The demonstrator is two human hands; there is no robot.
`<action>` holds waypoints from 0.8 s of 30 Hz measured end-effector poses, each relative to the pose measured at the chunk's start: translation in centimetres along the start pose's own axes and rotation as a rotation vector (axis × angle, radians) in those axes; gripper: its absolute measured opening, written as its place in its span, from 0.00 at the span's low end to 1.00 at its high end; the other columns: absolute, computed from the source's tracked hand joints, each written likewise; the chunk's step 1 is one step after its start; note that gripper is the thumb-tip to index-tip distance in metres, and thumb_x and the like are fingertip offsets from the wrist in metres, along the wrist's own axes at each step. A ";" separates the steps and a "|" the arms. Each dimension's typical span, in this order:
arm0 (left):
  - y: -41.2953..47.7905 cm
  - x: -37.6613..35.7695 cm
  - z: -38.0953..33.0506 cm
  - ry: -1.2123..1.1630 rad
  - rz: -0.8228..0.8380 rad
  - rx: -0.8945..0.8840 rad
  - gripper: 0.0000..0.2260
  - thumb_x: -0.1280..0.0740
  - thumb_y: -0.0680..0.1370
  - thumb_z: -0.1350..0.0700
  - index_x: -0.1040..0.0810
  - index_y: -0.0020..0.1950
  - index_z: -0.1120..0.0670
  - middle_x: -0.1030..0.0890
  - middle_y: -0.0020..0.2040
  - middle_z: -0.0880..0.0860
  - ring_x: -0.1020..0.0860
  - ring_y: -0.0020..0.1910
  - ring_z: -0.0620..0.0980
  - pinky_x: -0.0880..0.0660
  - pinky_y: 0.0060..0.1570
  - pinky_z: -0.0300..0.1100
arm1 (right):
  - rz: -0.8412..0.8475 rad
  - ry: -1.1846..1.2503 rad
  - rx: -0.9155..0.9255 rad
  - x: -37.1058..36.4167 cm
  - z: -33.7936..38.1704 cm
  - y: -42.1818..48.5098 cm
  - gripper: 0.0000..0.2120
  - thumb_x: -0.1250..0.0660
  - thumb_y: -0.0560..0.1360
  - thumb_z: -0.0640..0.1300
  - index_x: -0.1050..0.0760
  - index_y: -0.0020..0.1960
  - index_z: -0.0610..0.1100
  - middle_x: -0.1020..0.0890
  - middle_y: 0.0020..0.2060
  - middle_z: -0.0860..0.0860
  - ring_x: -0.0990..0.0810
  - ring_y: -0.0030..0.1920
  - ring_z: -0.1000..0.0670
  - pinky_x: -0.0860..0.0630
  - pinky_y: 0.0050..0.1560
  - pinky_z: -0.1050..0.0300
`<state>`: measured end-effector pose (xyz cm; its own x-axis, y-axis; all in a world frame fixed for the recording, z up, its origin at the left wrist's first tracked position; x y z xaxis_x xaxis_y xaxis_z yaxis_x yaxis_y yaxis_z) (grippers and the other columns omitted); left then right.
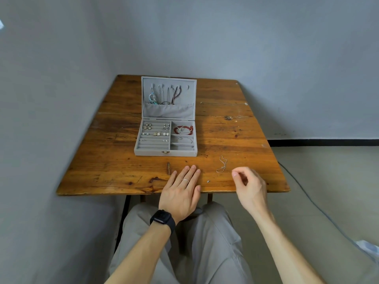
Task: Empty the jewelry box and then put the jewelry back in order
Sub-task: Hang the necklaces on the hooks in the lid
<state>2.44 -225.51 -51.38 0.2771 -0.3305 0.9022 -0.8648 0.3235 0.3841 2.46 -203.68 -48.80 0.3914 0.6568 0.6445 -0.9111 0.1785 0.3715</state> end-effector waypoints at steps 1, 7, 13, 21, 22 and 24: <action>0.0 0.1 0.0 -0.025 0.007 0.027 0.21 0.44 0.82 0.47 0.26 0.73 0.51 0.27 0.73 0.49 0.31 0.74 0.48 0.35 0.74 0.51 | -0.042 0.002 -0.021 0.6 -0.8 -0.1 0.03 0.31 0.78 0.39 0.20 0.49 0.46 0.18 0.45 0.57 0.20 0.47 0.52 0.25 0.48 0.55; 0.8 0.4 0.7 -0.184 0.074 0.176 0.19 0.41 0.80 0.39 0.23 0.67 0.43 0.27 0.73 0.45 0.35 0.75 0.44 0.44 0.76 0.48 | -0.254 -0.100 0.038 -0.1 -1.2 -2.8 0.05 0.28 0.75 0.34 0.18 0.50 0.41 0.16 0.49 0.50 0.21 0.51 0.48 0.26 0.54 0.60; 1.6 0.1 -0.1 -0.293 0.129 0.310 0.13 0.33 0.78 0.40 0.19 0.59 0.42 0.27 0.73 0.48 0.37 0.77 0.49 0.49 0.77 0.52 | -0.316 -0.081 0.052 -0.3 -1.5 -2.9 0.07 0.34 0.79 0.43 0.18 0.50 0.42 0.15 0.49 0.50 0.22 0.51 0.51 0.32 0.54 0.68; 2.7 0.4 -0.6 -0.180 0.133 0.297 0.08 0.33 0.79 0.44 0.16 0.54 0.43 0.21 0.65 0.44 0.30 0.70 0.52 0.39 0.71 0.54 | -0.304 -0.069 0.046 -0.5 -2.0 -3.0 0.09 0.36 0.80 0.45 0.18 0.51 0.43 0.16 0.50 0.50 0.23 0.52 0.54 0.34 0.57 0.72; 3.0 0.6 -0.5 -0.169 0.130 0.289 0.08 0.33 0.80 0.45 0.16 0.54 0.43 0.20 0.64 0.43 0.29 0.68 0.51 0.37 0.69 0.53 | -0.298 -0.069 0.043 -0.6 -2.0 -3.0 0.09 0.36 0.80 0.45 0.18 0.51 0.43 0.16 0.50 0.50 0.24 0.52 0.55 0.34 0.57 0.73; 3.6 0.8 -0.1 -0.176 0.139 0.280 0.09 0.35 0.81 0.45 0.17 0.54 0.44 0.19 0.60 0.44 0.27 0.63 0.50 0.34 0.65 0.50 | -0.285 -0.068 0.036 -0.6 -2.1 -3.0 0.09 0.36 0.80 0.45 0.18 0.52 0.43 0.16 0.50 0.51 0.25 0.53 0.57 0.34 0.57 0.73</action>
<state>-0.38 -224.49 -49.26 0.0937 -0.4556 0.8852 -0.9771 0.1288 0.1697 4.65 -203.07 -51.76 0.6400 0.5330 0.5535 -0.7584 0.3220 0.5667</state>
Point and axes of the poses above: each hand's wrist, its own y-axis towards the middle knuckle, its own x-axis out of the back of the hand, z = x × y, the point moved 8 cm from there along y, towards the middle knuckle
